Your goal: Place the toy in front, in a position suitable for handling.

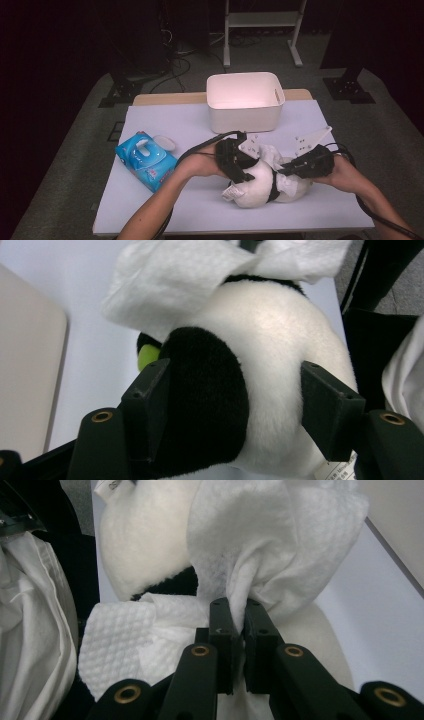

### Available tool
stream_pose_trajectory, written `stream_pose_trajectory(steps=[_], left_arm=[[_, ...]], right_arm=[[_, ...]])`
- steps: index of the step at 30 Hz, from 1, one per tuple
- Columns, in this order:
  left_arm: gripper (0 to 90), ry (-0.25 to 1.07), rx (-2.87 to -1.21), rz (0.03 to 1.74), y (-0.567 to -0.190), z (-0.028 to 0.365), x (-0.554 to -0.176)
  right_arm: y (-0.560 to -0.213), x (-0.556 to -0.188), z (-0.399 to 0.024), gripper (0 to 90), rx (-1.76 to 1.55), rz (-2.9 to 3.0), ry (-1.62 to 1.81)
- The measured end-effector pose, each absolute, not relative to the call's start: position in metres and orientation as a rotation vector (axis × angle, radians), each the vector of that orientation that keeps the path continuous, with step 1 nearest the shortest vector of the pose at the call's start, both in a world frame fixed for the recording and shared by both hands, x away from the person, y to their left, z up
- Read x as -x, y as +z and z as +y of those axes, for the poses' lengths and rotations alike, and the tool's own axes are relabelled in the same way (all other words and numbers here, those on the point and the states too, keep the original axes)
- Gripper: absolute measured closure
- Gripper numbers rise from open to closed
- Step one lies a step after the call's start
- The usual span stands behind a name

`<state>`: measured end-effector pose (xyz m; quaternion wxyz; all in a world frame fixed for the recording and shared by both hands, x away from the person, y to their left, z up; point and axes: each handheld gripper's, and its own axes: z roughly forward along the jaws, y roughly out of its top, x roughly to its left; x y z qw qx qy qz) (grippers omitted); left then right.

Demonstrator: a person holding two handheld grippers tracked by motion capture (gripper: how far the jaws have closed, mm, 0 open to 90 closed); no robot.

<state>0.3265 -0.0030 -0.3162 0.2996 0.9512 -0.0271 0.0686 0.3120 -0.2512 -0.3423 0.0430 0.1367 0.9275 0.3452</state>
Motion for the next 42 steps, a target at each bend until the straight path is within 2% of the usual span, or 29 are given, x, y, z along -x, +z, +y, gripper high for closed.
stream_pose_trajectory(steps=[9,14,21,27,28,32,33,42], left_arm=[[32.1,0.195,-2.52,-0.046,-0.319,-0.002,-0.326],[32.1,0.191,-2.517,-0.045,-0.321,0.001,-0.323],[31.9,0.194,-2.504,-0.062,-0.322,0.001,-0.32],[31.6,0.192,-2.5,-0.104,-0.323,0.001,-0.313],[31.6,0.194,-2.51,-0.111,-0.323,0.001,-0.311],[31.4,0.187,-2.498,-0.103,-0.326,0.003,-0.309],[31.4,0.186,-2.494,-0.101,-0.326,0.004,-0.309],[31.2,0.184,-2.484,-0.071,-0.323,0.007,-0.31]], right_arm=[[-0.345,-0.309,-0.253,82.5,-0.402,2.833,1.083],[-0.335,-0.308,-0.249,68.8,-0.366,2.814,1.109],[-0.32,-0.306,-0.251,59.6,-0.344,2.761,1.139],[-0.326,-0.314,-0.233,59.8,-0.308,2.79,1.091],[-0.328,-0.316,-0.231,61.6,-0.307,2.802,1.088],[-0.331,-0.317,-0.225,79.2,-0.252,2.829,1.047],[-0.329,-0.316,-0.226,80.4,-0.246,2.828,1.038],[-0.323,-0.324,-0.248,81.8,-0.323,2.828,1.036]])
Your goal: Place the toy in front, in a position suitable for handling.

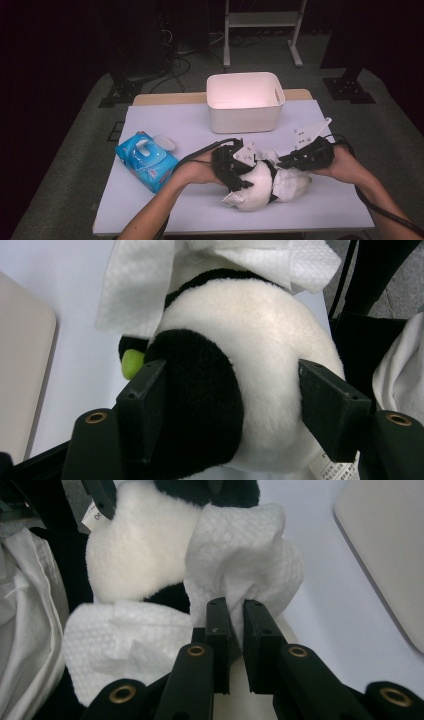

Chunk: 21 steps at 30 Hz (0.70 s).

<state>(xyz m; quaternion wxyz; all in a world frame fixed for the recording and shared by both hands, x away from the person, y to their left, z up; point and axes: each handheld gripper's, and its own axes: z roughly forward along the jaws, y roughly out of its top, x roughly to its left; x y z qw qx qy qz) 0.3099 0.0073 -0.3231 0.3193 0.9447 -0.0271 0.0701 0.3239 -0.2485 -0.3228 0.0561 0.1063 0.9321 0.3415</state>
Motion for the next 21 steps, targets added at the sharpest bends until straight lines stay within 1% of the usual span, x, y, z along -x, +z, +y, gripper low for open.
stream_pose_trajectory(steps=[6,13,21], left_arm=[[24.1,0.234,-2.491,0.048,-0.319,0.011,-0.314],[24.9,0.232,-2.488,0.071,-0.323,0.011,-0.315],[25.2,0.227,-2.475,0.139,-0.325,0.009,-0.336]], right_arm=[[-0.331,-0.329,-0.255,82.2,-0.386,2.819,1.031],[-0.337,-0.327,-0.26,82.4,-0.436,2.828,1.077],[-0.342,-0.323,-0.266,82.6,-0.459,2.828,1.098]])
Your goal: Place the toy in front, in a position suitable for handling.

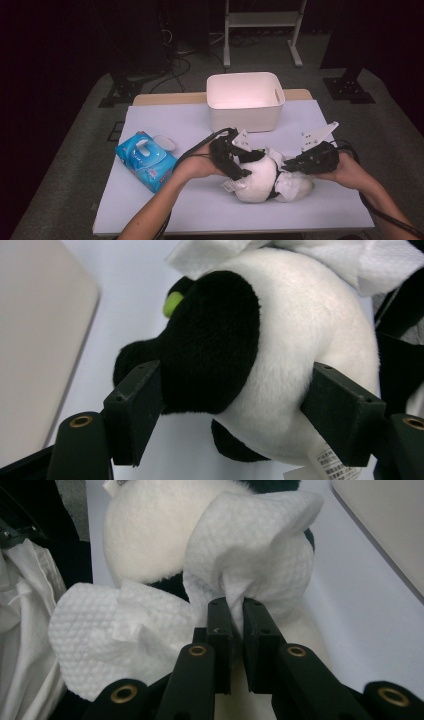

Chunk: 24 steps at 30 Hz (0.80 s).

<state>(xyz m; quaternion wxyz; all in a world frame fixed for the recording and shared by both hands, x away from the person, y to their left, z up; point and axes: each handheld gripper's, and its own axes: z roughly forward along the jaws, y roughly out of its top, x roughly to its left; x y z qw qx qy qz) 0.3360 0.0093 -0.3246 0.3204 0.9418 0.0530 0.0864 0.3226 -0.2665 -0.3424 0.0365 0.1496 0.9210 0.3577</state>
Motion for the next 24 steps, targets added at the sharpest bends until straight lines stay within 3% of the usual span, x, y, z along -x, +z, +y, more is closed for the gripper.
stream_pose_trajectory(steps=[16,24], left_arm=[[24.1,0.13,-2.47,0.114,-0.317,0.007,-0.326],[25.1,0.141,-2.487,0.109,-0.331,0.006,-0.316]], right_arm=[[-0.346,-0.307,-0.255,82.2,-0.405,2.82,1.118],[-0.34,-0.305,-0.26,82.2,-0.355,2.776,1.191]])
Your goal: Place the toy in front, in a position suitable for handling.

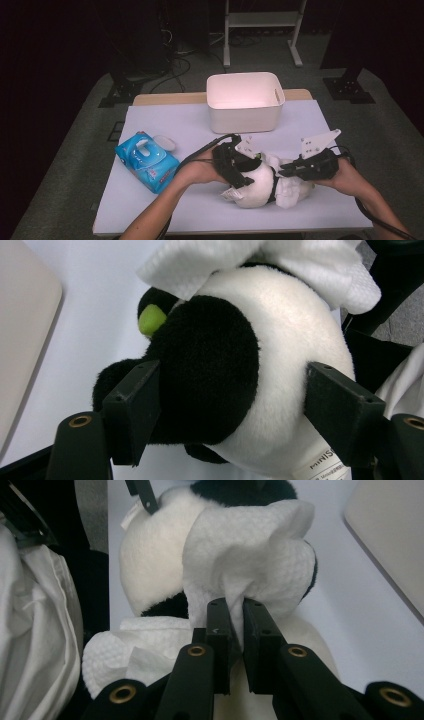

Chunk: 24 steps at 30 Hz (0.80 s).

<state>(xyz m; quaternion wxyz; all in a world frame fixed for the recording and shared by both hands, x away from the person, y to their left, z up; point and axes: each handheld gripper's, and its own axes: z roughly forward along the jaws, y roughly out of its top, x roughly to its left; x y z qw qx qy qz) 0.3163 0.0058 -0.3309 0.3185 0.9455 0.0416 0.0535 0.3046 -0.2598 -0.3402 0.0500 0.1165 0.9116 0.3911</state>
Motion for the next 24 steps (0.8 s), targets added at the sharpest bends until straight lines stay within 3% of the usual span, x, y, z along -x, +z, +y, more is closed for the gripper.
stream_pose_trajectory(steps=[16,24], left_arm=[[25.4,0.194,-2.521,0.077,-0.332,0.008,-0.304],[25.1,0.203,-2.522,0.081,-0.332,0.007,-0.304]], right_arm=[[-0.333,-0.295,-0.301,84.3,-0.457,2.751,1.155],[-0.332,-0.3,-0.284,81.3,-0.404,2.75,1.185]])
